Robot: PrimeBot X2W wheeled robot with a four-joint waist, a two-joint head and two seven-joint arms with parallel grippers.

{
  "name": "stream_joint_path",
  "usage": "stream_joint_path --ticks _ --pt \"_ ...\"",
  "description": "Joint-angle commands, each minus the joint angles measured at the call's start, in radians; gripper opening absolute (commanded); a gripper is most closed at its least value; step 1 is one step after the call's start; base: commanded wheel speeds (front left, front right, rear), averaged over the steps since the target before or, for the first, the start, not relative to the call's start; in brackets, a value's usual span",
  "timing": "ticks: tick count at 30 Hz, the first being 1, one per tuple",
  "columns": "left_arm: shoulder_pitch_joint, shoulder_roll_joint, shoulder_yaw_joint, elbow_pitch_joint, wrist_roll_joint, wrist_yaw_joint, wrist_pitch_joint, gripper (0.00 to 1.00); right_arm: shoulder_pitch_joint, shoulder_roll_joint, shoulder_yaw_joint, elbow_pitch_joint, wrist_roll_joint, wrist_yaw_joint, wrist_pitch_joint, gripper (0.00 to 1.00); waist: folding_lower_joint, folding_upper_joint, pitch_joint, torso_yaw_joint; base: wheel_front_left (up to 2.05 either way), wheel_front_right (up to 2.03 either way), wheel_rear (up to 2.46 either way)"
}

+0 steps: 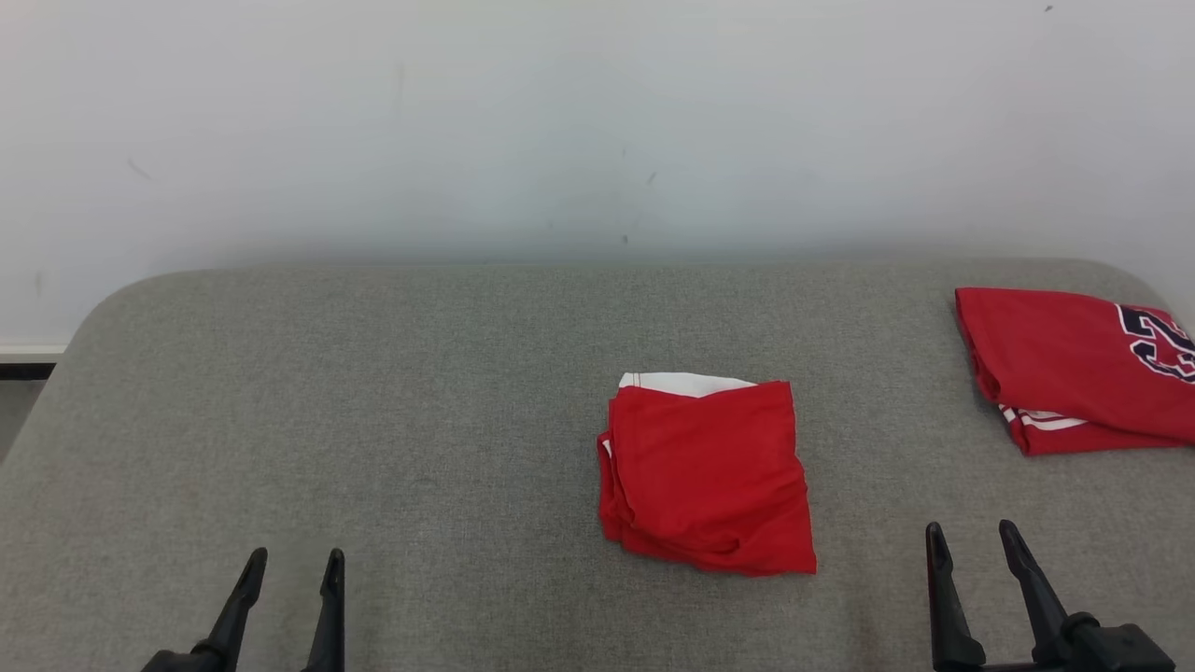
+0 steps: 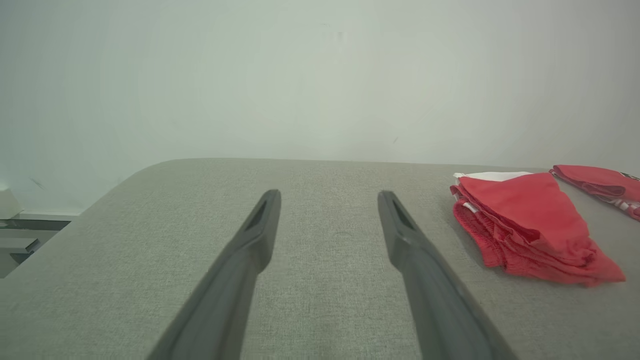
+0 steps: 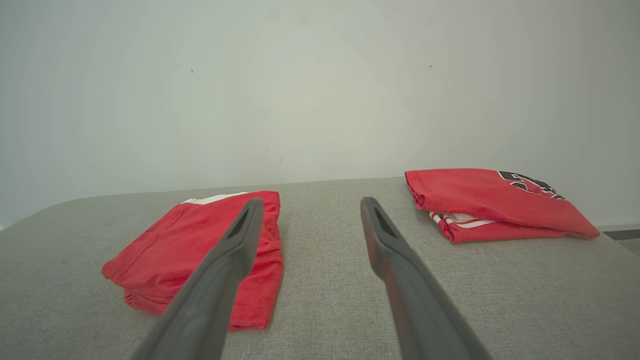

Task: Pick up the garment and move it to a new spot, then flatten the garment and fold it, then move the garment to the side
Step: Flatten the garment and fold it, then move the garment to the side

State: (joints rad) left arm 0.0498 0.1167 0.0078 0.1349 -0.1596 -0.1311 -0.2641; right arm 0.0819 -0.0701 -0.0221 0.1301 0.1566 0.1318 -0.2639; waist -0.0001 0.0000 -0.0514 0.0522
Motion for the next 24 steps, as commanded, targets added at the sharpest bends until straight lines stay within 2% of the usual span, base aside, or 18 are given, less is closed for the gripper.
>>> stream_joint_path --ticks 1,18,24 --pt "0.009 0.002 0.006 -0.002 0.009 0.001 0.001 1.00 0.009 0.003 0.001 -0.003 -0.011 -0.003 0.000 1.00 0.0001 0.0000 0.000 0.003 0.00 0.00 0.00" --pt "0.008 -0.012 0.022 -0.003 0.019 0.001 0.001 1.00 0.004 0.006 0.026 0.035 0.004 -0.003 0.000 1.00 0.0001 0.0000 -0.002 0.003 0.00 0.00 0.00" --pt "-0.013 -0.017 0.011 0.001 0.011 0.001 0.001 1.00 -0.058 0.008 0.037 0.074 0.010 -0.003 0.002 1.00 0.0001 0.0000 0.011 0.018 0.00 0.00 0.00"
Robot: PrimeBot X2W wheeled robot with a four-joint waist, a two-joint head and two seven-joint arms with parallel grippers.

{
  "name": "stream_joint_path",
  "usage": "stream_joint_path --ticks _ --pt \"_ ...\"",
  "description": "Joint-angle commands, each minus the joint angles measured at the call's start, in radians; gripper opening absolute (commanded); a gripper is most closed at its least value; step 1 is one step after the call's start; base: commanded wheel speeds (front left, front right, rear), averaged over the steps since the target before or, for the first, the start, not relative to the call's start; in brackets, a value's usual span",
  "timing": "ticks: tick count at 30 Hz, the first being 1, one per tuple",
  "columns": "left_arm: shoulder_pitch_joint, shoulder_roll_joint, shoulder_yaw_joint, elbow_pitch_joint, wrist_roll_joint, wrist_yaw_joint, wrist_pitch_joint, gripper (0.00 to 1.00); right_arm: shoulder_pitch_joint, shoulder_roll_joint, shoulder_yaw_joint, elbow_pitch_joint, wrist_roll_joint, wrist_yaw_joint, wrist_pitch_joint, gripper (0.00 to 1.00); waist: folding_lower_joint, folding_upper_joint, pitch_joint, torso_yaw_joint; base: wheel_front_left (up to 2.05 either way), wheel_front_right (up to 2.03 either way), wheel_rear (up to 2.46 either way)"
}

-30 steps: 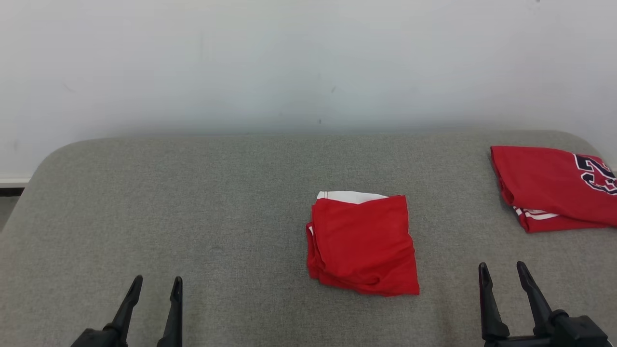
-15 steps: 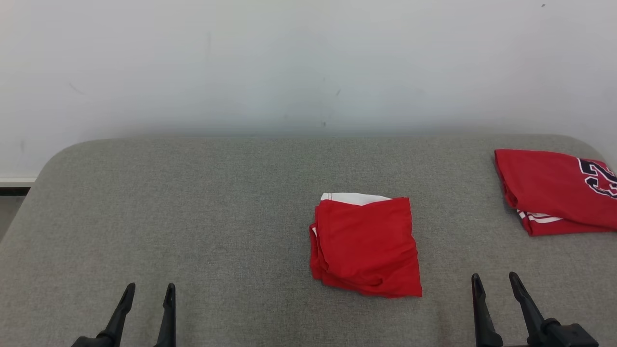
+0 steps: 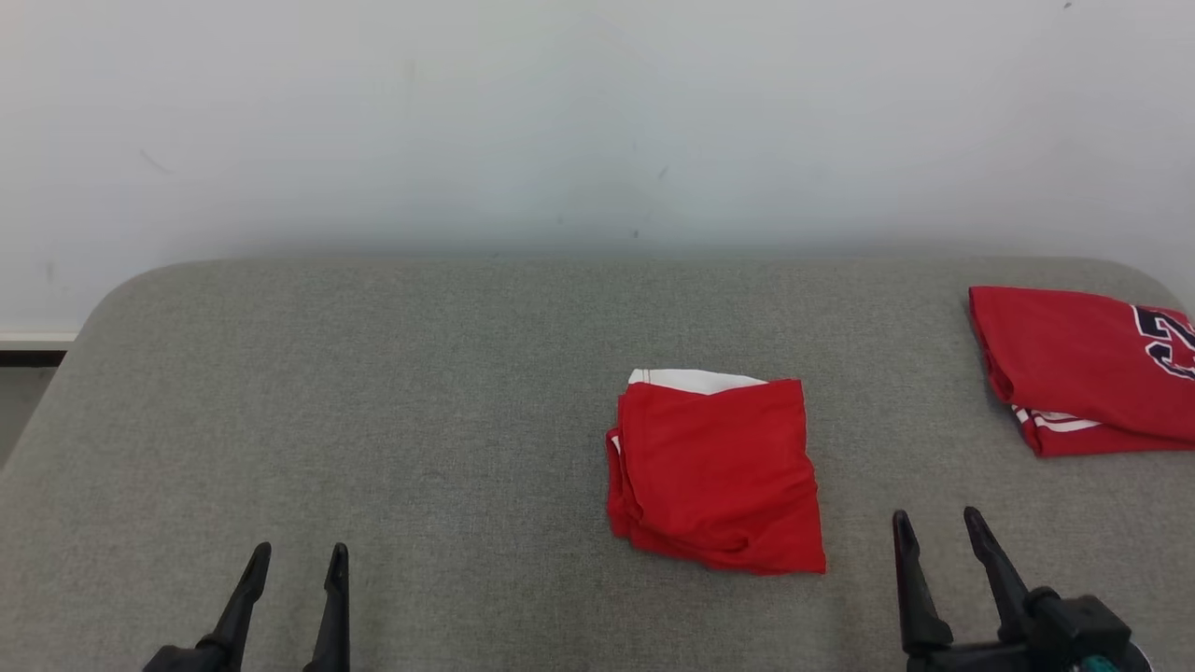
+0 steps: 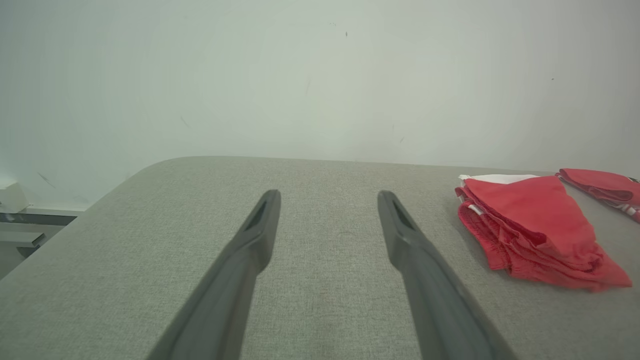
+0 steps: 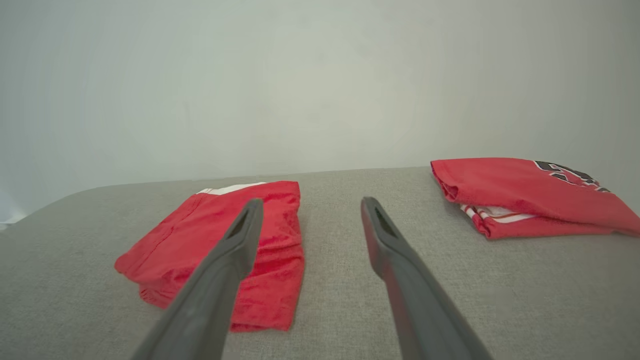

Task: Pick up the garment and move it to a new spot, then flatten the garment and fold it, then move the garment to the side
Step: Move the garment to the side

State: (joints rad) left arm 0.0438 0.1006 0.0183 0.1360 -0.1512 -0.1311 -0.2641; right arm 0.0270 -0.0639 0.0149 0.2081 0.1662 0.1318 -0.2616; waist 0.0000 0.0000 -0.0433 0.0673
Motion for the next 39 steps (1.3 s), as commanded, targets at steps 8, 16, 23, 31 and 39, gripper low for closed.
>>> stream_joint_path --ticks 8,16,23,31,39 --pt "-0.035 0.007 -0.015 0.011 -0.015 0.001 0.001 1.00 -0.198 -0.025 0.024 0.143 -0.008 -0.003 0.102 1.00 0.0000 0.0000 0.044 0.048 0.00 0.00 0.00" --pt "-0.079 0.002 -0.035 0.020 -0.038 0.001 0.000 1.00 -0.382 -0.074 0.030 0.352 -0.032 -0.003 0.162 1.00 0.0000 0.0000 0.128 0.111 0.00 0.00 0.00" --pt "-0.122 -0.001 -0.046 0.025 -0.056 0.001 0.001 1.00 -0.481 -0.079 0.042 0.548 -0.039 -0.003 0.148 1.00 0.0000 0.0000 0.189 0.152 0.00 0.00 0.00" --pt "-0.143 -0.005 -0.050 0.030 -0.056 0.001 0.001 1.00 -0.514 -0.053 0.064 0.709 -0.032 -0.003 0.126 0.97 0.0000 0.0000 0.211 0.152 0.00 0.00 0.00" --pt "-0.162 -0.004 -0.058 0.033 -0.060 0.001 0.001 1.00 -0.583 -0.047 0.101 0.809 -0.030 -0.003 0.093 0.00 0.0000 0.0000 0.221 0.125 0.00 0.00 0.00"
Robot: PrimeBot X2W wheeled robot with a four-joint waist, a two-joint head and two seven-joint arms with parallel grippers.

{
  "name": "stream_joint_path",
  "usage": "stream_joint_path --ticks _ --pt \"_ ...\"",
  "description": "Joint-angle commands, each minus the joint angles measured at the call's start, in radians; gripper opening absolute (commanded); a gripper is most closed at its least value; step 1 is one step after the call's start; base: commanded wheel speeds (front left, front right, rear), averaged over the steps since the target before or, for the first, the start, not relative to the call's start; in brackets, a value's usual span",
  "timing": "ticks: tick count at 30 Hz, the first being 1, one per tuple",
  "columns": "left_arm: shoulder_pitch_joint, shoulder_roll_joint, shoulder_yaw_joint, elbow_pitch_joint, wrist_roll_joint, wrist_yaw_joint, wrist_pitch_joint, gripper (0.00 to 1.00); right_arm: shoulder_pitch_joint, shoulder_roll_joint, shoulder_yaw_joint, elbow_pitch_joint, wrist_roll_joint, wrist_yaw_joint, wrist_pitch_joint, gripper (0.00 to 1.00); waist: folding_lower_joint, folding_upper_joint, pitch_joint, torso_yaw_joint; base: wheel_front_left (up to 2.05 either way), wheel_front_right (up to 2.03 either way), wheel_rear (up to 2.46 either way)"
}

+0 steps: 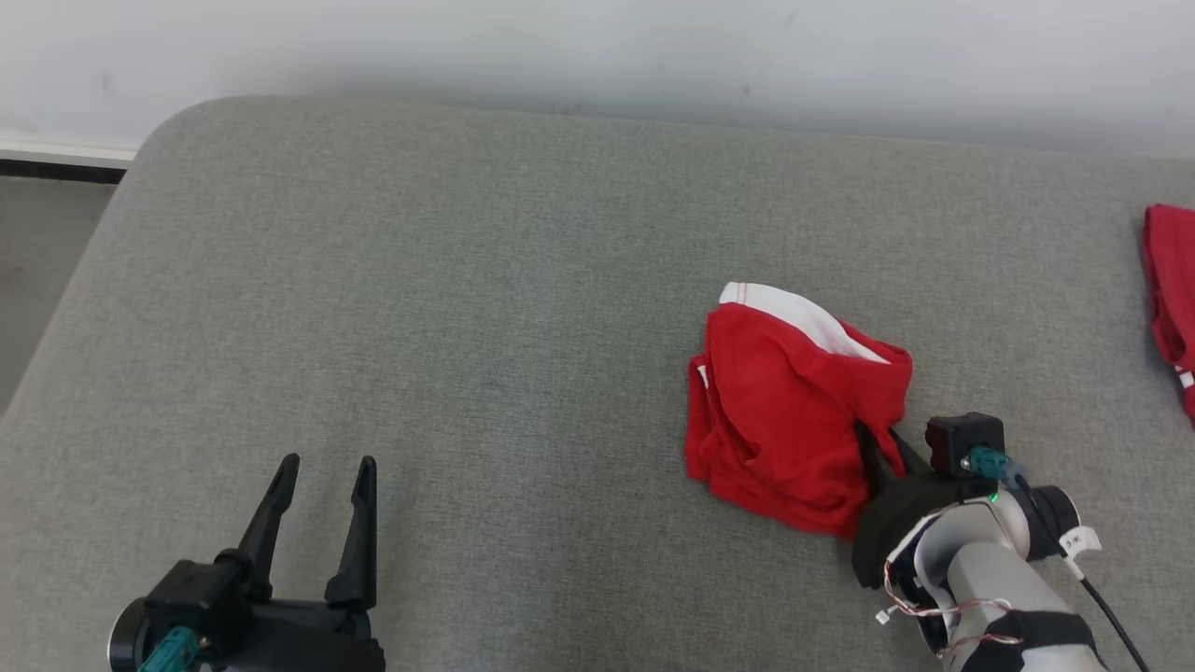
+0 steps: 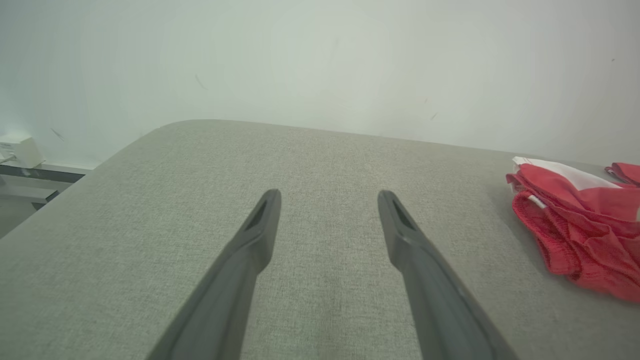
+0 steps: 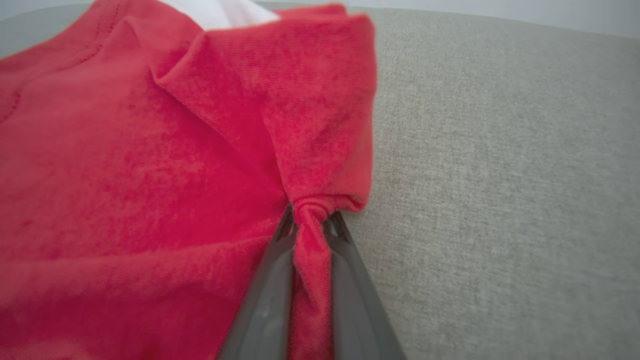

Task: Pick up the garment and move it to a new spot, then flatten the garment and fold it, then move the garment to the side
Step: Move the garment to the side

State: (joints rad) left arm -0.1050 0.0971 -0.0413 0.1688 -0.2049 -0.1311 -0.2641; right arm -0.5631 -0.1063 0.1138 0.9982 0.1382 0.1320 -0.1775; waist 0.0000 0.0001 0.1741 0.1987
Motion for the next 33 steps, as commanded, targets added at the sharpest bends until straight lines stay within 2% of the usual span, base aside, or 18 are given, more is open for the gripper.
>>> stream_joint_path --ticks 1,7,12,18,22,29,33 --pt "-0.016 -0.001 0.002 -0.002 -0.007 0.001 0.001 1.00 -0.009 -0.012 0.014 0.023 -0.006 -0.003 0.003 0.00 0.0000 -0.0001 0.007 -0.012 0.00 0.00 0.00" --pt "-0.061 0.001 -0.012 -0.033 -0.019 0.001 0.000 1.00 -0.143 -0.084 0.129 -0.003 -0.031 -0.003 0.010 0.00 0.0000 -0.0001 0.087 -0.064 0.00 0.00 0.00" --pt "-0.123 0.025 -0.031 -0.067 -0.036 0.001 0.000 1.00 -0.271 -0.186 0.240 -0.071 -0.023 -0.003 0.062 0.00 0.0000 -0.0001 0.208 -0.129 0.00 0.00 0.00" --pt "-0.174 0.070 -0.024 -0.112 -0.055 0.001 0.001 1.00 -0.387 -0.326 0.296 -0.208 0.031 -0.003 0.141 0.00 0.0000 -0.0001 0.342 -0.209 0.00 0.00 0.00" --pt "-0.186 0.110 -0.009 -0.147 -0.063 0.001 0.001 1.00 -0.424 -0.421 0.277 -0.343 0.082 -0.003 0.203 0.00 0.0000 -0.0001 0.412 -0.276 0.00 0.00 0.00" --pt "-0.158 0.163 0.000 -0.222 -0.062 0.001 0.001 1.00 -0.400 -0.528 0.194 -0.521 0.133 -0.003 0.330 0.00 0.0000 -0.0001 0.454 -0.359 0.00 0.00 0.00" --pt "-0.146 0.178 0.013 -0.259 -0.062 0.001 0.000 1.00 -0.387 -0.570 0.139 -0.571 0.155 -0.003 0.385 0.00 0.0000 -0.0001 0.468 -0.384 0.00 0.00 0.00"
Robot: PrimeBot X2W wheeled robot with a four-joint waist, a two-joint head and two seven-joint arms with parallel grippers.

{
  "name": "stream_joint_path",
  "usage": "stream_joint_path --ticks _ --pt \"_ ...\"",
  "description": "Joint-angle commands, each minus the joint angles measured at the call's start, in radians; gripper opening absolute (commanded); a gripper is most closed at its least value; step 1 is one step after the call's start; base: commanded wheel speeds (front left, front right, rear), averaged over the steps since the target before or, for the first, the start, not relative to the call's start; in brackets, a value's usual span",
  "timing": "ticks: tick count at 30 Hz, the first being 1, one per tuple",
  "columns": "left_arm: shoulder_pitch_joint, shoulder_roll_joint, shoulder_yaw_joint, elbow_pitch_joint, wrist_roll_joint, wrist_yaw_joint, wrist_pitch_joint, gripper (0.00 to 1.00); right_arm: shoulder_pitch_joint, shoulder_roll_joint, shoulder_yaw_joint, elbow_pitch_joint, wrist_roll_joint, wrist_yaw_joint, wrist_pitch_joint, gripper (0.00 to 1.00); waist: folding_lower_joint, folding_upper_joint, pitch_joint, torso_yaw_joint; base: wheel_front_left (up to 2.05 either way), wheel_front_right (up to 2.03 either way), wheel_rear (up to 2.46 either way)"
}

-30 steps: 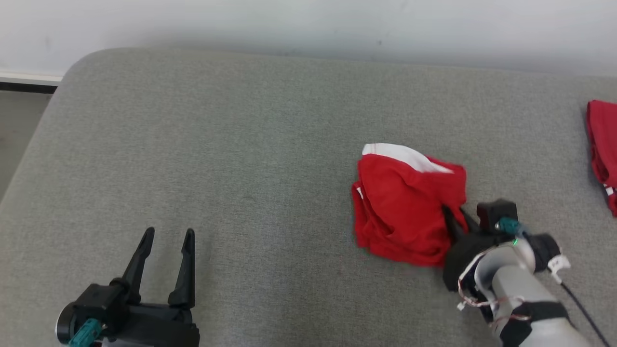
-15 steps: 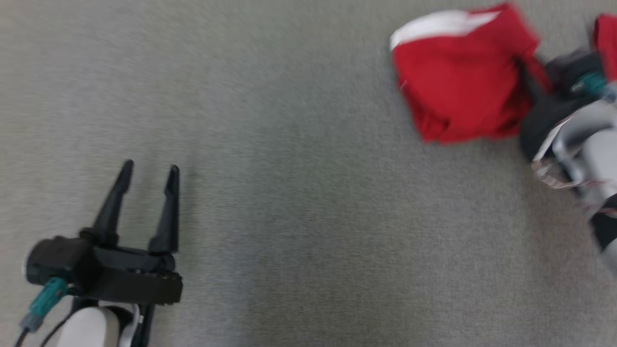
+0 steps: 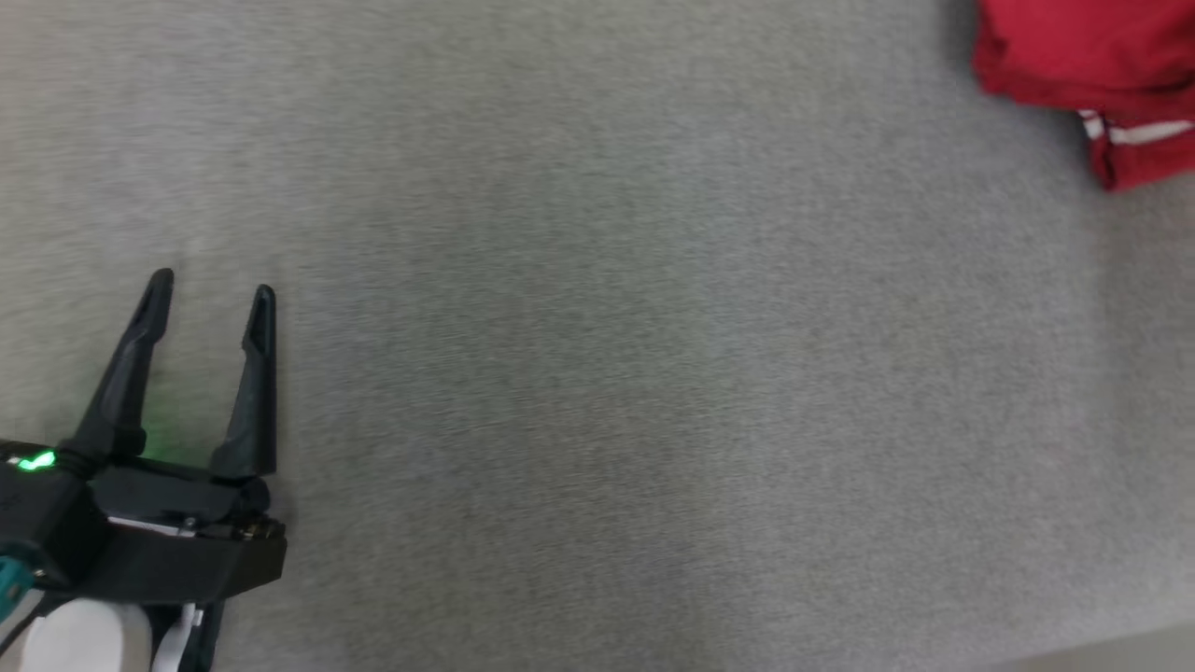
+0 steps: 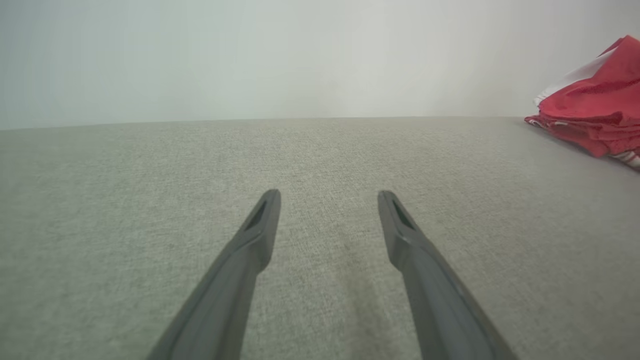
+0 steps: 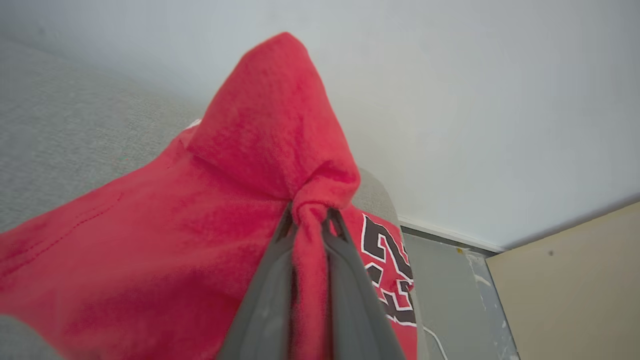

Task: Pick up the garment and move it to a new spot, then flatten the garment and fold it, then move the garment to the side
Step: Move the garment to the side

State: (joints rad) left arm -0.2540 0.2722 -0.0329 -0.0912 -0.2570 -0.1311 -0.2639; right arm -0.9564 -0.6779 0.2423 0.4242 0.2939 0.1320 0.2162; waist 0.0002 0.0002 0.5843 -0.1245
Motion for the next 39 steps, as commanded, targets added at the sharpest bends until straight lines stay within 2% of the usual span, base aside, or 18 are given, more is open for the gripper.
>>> stream_joint_path --ticks 1,6,11,21,22,23,24,32,39 --pt "0.009 0.007 0.005 -0.010 -0.010 0.001 0.000 1.00 0.009 -0.009 -0.010 -0.008 0.004 -0.003 0.005 0.00 -0.0002 -0.0002 0.062 -0.066 0.00 0.00 0.00" --pt "0.019 0.020 -0.001 -0.054 -0.011 0.001 0.000 1.00 0.020 -0.076 -0.073 -0.013 -0.003 -0.003 0.058 0.00 -0.0002 -0.0002 0.088 -0.070 0.00 0.00 0.00" --pt "0.021 0.031 -0.006 -0.076 -0.018 0.001 0.001 1.00 -0.022 -0.120 -0.090 -0.002 -0.049 -0.003 0.096 0.00 -0.0002 -0.0002 0.112 -0.061 0.00 0.00 0.00" --pt "0.024 0.029 -0.004 -0.074 -0.024 0.002 0.005 1.00 -0.121 -0.145 -0.060 0.059 -0.150 -0.003 0.121 0.00 -0.0002 -0.0002 0.138 -0.032 0.00 0.00 0.00" --pt "0.025 0.029 -0.004 -0.073 -0.024 0.002 0.005 1.00 -0.132 -0.145 -0.056 0.063 -0.160 -0.003 0.122 0.16 -0.0002 -0.0002 0.140 -0.030 0.00 0.00 0.00" --pt "0.023 0.027 -0.005 -0.072 -0.025 0.002 0.005 1.00 -0.143 -0.150 -0.055 0.062 -0.176 -0.003 0.115 0.46 -0.0002 -0.0002 0.145 -0.026 0.00 0.00 0.00" --pt "0.021 0.027 -0.005 -0.071 -0.025 0.002 0.007 1.00 -0.151 -0.149 -0.054 0.066 -0.189 -0.003 0.109 1.00 -0.0002 -0.0002 0.147 -0.024 0.00 0.00 0.00" --pt "0.013 0.015 0.011 -0.047 -0.030 0.003 0.007 1.00 -0.201 -0.100 -0.092 0.079 -0.269 -0.003 0.032 1.00 -0.0002 -0.0002 0.125 -0.012 0.00 0.00 0.00" --pt "0.042 -0.023 0.031 -0.020 -0.026 0.002 0.003 1.00 -0.156 -0.022 -0.087 0.056 -0.247 -0.003 -0.133 1.00 -0.0002 -0.0002 -0.005 0.010 0.00 0.00 0.00"
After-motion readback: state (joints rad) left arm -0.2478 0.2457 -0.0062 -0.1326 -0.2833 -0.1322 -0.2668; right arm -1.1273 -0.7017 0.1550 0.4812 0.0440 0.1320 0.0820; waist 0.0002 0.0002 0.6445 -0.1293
